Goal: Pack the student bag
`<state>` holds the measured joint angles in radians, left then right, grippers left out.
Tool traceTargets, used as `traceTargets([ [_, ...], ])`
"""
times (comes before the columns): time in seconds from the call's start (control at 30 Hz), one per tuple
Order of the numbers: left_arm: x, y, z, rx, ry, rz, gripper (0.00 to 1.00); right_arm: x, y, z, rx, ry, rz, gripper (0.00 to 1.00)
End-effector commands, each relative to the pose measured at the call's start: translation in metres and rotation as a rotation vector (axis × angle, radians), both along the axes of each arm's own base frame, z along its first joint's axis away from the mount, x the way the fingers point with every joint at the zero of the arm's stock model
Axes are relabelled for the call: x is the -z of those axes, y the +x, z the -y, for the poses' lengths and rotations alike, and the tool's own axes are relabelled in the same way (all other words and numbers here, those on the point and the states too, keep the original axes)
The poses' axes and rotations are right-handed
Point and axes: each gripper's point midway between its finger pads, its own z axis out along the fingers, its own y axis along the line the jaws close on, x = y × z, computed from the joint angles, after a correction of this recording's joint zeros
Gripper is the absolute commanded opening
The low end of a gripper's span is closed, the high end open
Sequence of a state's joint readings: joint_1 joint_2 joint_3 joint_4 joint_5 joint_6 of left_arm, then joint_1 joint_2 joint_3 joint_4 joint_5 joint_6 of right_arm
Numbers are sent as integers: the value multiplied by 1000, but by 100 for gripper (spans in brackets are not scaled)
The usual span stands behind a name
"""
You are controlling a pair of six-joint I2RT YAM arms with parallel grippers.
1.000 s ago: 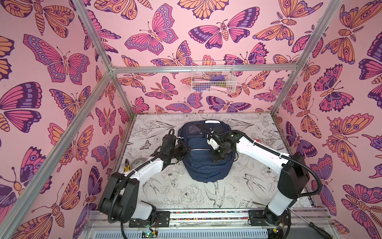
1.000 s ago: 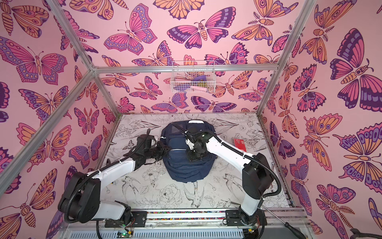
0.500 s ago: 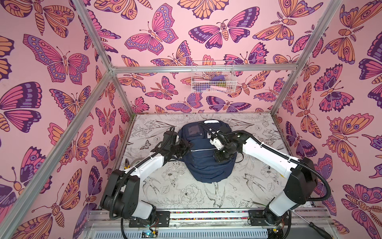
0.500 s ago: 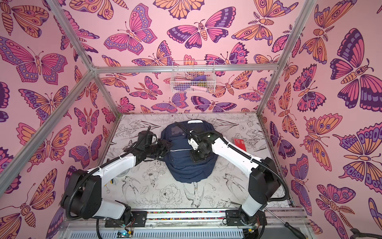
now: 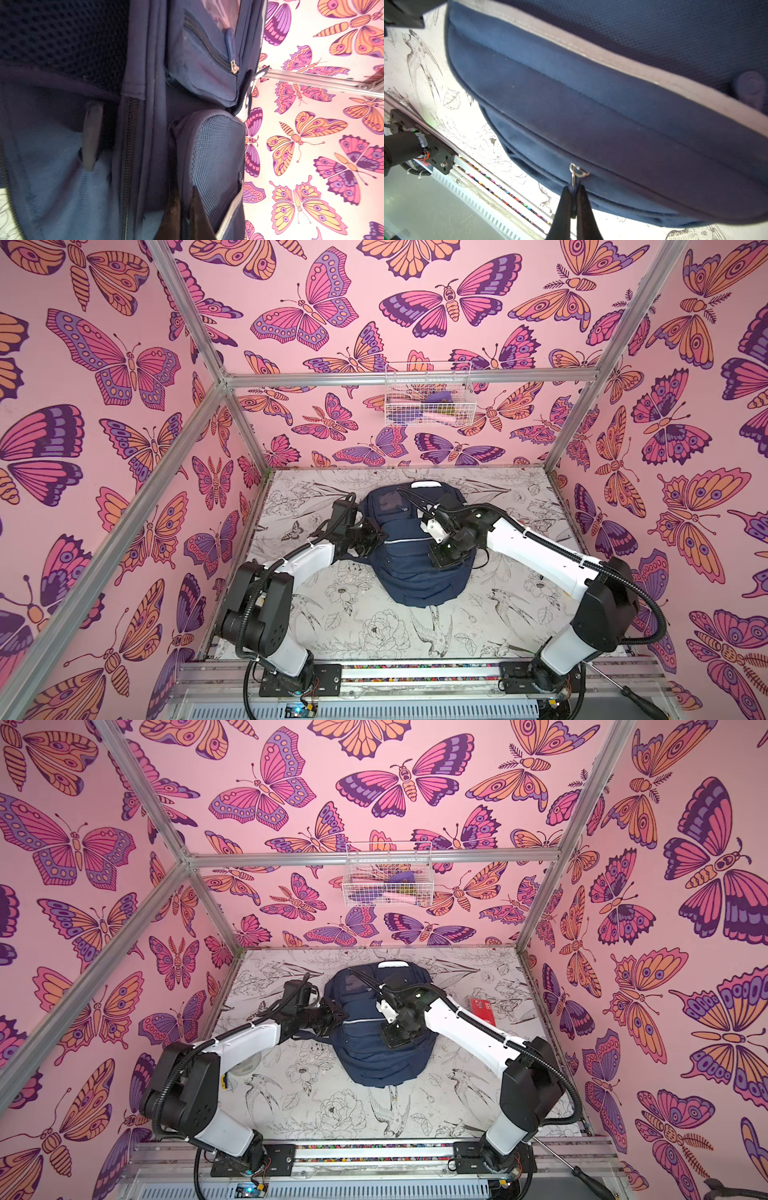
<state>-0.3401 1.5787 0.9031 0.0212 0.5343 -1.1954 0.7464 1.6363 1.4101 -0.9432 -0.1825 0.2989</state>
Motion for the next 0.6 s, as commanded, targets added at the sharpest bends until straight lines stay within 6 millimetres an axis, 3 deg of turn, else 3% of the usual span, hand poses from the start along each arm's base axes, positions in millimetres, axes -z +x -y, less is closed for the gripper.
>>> traceTargets([
  [0.0,-42,5,14,-2,-106,109,0,-18,-15,-24,-71,40,9,0],
  [0.23,-60,0,25,-21,-114,157,0,-30,-29,-75,-128,109,0,0],
  [0.57,-53,-11,30,-74,-136,156,0,-51,3,-147,-33,284,-6,0],
])
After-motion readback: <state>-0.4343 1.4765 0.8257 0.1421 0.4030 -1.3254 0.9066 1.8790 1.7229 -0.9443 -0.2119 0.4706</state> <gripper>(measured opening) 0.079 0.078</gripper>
